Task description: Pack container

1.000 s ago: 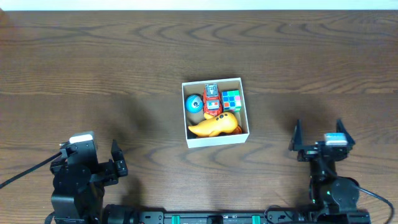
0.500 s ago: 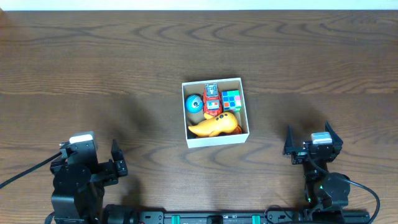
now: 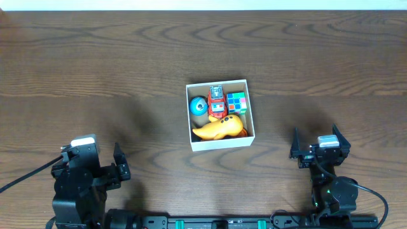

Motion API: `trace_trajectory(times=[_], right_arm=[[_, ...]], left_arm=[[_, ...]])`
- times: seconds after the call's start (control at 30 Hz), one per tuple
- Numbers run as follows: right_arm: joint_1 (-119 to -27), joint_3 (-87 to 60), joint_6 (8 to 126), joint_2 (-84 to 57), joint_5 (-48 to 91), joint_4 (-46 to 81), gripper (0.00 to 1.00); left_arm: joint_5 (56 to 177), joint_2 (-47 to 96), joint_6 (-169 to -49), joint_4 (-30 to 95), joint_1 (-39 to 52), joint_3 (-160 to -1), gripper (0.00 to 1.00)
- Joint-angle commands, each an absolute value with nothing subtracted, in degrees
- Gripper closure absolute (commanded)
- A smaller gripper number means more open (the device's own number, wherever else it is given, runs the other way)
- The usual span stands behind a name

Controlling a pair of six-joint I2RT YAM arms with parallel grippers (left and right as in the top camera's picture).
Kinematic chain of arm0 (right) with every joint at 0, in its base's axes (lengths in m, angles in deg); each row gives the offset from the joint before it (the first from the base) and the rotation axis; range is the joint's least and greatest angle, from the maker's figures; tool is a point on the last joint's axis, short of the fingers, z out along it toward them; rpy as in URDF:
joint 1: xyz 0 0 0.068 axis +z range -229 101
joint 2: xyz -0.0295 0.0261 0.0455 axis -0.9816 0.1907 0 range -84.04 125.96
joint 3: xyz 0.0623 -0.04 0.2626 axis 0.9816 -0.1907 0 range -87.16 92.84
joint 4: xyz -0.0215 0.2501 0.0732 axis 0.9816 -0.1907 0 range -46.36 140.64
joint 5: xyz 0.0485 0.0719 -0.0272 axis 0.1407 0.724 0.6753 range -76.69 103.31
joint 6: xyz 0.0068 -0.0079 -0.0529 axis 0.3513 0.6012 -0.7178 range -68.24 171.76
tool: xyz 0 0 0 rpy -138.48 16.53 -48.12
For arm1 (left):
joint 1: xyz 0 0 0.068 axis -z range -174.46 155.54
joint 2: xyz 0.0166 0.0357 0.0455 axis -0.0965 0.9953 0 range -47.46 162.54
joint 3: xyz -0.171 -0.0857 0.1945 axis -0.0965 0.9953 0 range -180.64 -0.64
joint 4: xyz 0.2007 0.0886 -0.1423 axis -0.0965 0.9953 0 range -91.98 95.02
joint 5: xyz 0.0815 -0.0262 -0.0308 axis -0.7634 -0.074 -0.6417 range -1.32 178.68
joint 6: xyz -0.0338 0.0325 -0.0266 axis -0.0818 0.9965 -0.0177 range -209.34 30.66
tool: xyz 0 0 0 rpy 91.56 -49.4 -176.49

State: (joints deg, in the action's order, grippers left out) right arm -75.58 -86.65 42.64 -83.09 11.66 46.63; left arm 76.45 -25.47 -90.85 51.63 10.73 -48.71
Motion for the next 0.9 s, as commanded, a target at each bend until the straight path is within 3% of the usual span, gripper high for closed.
trace_trajectory(times=[0.0,0.33,0.57,0.87], right_arm=[[-75.3,-86.8,42.0,-83.7,12.2,46.5,0.01],[-75.3,-86.8,42.0,-83.7,12.2,46.5,0.01],[-75.3,-86.8,42.0,-83.7,12.2,46.5,0.01],[-75.3,-86.8,42.0,-83.7,12.2,46.5,0.01]], left_arm=[[76.0,-25.5,-91.1,51.6,10.6,-48.5,0.02],[76.3,-26.5,-89.9,53.6,10.2,-47.9,0.02],[79.3,-37.0,-89.9,52.5,8.0,-39.7,0.02],[90.5,-45.3,-75.2,25.5,5.7,-23.7,0.02]])
